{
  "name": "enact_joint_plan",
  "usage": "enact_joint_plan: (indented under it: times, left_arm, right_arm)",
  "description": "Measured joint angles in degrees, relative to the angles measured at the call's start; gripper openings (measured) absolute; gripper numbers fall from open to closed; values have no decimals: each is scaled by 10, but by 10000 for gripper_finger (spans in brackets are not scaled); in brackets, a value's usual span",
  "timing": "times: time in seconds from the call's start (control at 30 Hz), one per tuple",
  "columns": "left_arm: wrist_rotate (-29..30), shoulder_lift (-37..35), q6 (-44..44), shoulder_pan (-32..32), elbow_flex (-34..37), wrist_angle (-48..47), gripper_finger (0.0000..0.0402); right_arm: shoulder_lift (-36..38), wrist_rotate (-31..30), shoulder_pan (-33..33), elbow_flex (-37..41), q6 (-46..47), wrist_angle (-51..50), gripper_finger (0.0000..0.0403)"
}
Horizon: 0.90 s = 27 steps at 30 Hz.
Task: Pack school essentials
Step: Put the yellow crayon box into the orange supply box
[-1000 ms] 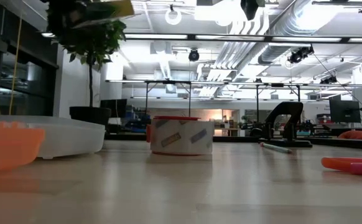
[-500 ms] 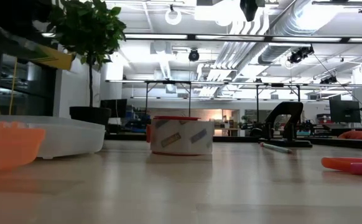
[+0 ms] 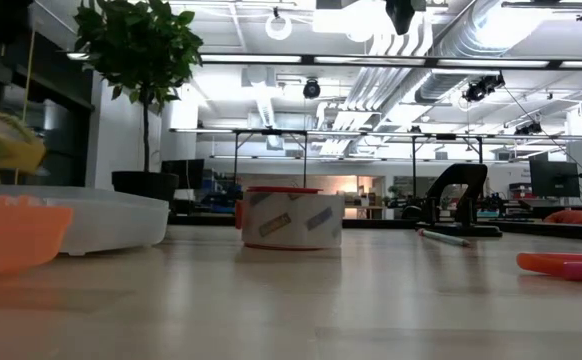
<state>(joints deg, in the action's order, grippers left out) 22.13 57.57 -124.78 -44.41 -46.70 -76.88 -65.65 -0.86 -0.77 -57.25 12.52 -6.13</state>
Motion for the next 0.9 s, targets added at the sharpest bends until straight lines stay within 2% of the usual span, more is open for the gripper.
enact_joint_plan:
  times: [0.23,0.4,0.9]
  left_arm:
    - [-12,100,-21,-24,0,79,0]
    - [-21,153,-17,-7,0,74,0]
    - [19,168,-10,37,0,65,0]
  right_arm:
    - [0,0,-9,0,1,-5,0]
    - [0,0,-17,0,5,-5,0]
    - [0,0,-17,0,16,-5,0]
